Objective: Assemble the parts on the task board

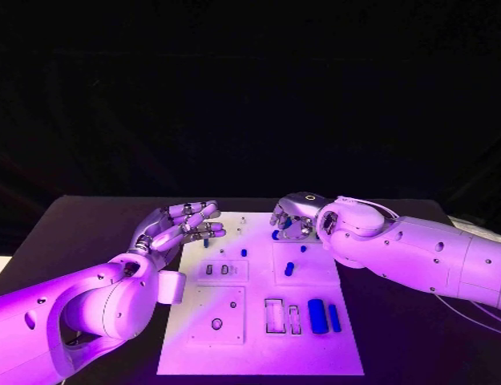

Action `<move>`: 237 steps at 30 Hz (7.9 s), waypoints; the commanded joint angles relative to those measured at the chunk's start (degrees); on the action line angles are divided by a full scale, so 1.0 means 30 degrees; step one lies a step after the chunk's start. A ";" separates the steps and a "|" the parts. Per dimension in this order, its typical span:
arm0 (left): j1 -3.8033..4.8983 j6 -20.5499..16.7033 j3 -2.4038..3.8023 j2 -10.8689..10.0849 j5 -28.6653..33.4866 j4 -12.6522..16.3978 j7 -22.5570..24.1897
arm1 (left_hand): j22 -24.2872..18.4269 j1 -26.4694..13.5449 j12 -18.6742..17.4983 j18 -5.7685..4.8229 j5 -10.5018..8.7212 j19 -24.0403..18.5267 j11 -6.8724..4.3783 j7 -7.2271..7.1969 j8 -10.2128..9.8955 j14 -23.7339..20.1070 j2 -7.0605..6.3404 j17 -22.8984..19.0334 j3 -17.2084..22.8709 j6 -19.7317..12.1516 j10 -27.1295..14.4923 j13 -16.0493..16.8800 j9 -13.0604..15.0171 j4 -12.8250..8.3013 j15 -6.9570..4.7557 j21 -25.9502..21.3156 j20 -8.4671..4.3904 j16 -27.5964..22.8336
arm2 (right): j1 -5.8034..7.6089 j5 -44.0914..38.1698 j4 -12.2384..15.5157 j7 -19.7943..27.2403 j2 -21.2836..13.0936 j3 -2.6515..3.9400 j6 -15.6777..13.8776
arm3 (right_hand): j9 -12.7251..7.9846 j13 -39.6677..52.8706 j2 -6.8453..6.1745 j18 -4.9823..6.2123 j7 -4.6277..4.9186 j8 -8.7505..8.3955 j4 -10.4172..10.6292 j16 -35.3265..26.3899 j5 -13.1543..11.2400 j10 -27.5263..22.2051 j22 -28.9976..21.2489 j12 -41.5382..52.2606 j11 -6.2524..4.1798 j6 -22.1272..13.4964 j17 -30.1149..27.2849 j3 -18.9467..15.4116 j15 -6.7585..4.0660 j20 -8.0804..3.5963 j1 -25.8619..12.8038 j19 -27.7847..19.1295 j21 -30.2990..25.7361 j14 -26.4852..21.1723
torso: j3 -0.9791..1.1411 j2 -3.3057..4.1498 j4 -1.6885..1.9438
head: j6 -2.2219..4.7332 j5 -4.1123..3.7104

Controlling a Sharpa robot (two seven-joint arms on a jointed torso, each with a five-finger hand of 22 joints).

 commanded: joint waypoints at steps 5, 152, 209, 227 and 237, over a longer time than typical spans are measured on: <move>0.0043 0.0452 0.0031 -0.0002 -0.0007 0.0143 0.0018 | 0.0025 0.0007 -0.0137 0.0209 -0.0117 0.0159 0.0014 0.0020 -0.0071 0.0112 0.0209 0.0039 -0.0041 0.0165 0.0140 0.0015 0.0015 -0.0099 -0.0007 0.0127 0.0008 -0.0043 | 0.0004 -0.0759 -0.0186 -0.0320 0.0191 0.0008 0.0937 | 0.0021 0.0021 0.0058 -0.0281 -0.0153 -0.0019 0.0130 0.0508 -0.0166 -0.0025 0.0921 -0.0044 -0.0086 0.0206 0.0320 0.0355 -0.0130 0.0010 -0.0024 0.0319 0.0745 0.0310 | -0.0016 0.0194 0.0100 | -0.0035 -0.0092; 0.0332 0.1087 0.0033 -0.0233 -0.0006 -0.0151 -0.0461 | -0.0012 0.0224 -0.0304 0.0164 -0.0114 0.0155 0.0028 -0.0007 -0.0212 -0.0023 0.0417 0.0269 0.0108 0.0102 0.0080 0.0006 0.0005 -0.0550 0.0029 0.0066 -0.0010 -0.0340 | 0.0206 0.4896 0.0478 -0.3583 -0.1772 0.0620 -0.0307 | 0.0082 1.5144 -0.1485 -0.1894 -0.0140 0.0202 0.5080 1.4665 0.0773 0.1266 1.0747 1.6060 -0.0628 -0.1637 1.4827 -0.2943 -0.0408 -0.0157 0.1212 0.4294 0.7184 0.0942 | -0.0124 0.0616 0.0220 | -0.0019 -0.0181; 0.0332 0.1128 0.0032 -0.0209 -0.0006 -0.0298 -0.0619 | -0.0023 0.0236 -0.0315 0.0161 -0.0198 0.0140 0.0019 -0.0024 -0.0216 -0.0041 0.0478 0.0329 0.0143 0.0119 0.0098 0.0007 0.0008 -0.0645 0.0029 0.0046 -0.0013 -0.0404 | 0.0024 0.3253 0.1992 -0.3839 -0.1142 0.0646 -0.3136 | 0.0506 1.8485 -0.0098 -0.2101 -0.0779 0.1344 0.4457 1.5231 -0.1231 0.2463 1.1791 1.8357 -0.1179 0.0928 1.5647 -0.0061 -0.0847 -0.0543 0.1912 0.4849 0.7671 0.0992 | -0.0173 0.0606 0.0351 | -0.0168 -0.0130; 0.0332 0.1256 0.0033 -0.0151 -0.0006 -0.0292 -0.0684 | -0.0032 0.0156 -0.0326 0.0157 -0.0314 0.0130 0.0019 -0.0032 -0.0227 -0.0048 0.0507 0.0373 0.0119 0.0114 0.0098 0.0005 0.0006 -0.0660 0.0034 0.0031 -0.0009 -0.0446 | -0.0030 0.3325 0.1185 -0.4193 0.1930 0.0580 -0.2424 | 0.0467 1.8423 -0.0125 -0.2093 -0.0740 0.1157 0.4692 1.5199 -0.1498 0.2407 1.1763 1.8168 -0.1149 0.0788 1.5614 0.0003 -0.0828 -0.0530 0.1504 0.4825 0.7657 0.0982 | -0.0146 0.0626 0.0286 | -0.0223 -0.0075; 0.0332 0.1241 0.0033 -0.0150 -0.0006 -0.0288 -0.0689 | -0.0034 0.0123 -0.0329 0.0156 -0.0335 0.0127 0.0022 -0.0031 -0.0230 -0.0051 0.0511 0.0385 0.0106 0.0111 0.0096 0.0005 0.0005 -0.0658 0.0036 0.0027 -0.0007 -0.0458 | -0.0228 0.2824 0.0399 -0.5507 0.2973 0.0481 -0.2513 | 0.0437 1.8199 -0.0248 -0.2058 -0.0690 0.1038 0.4687 1.5083 -0.1388 0.2233 1.1611 1.7858 -0.1115 0.0669 1.5448 0.0027 -0.0806 -0.0516 0.1432 0.4722 0.7590 0.0944 | -0.0159 0.0632 0.0343 | -0.0253 -0.0078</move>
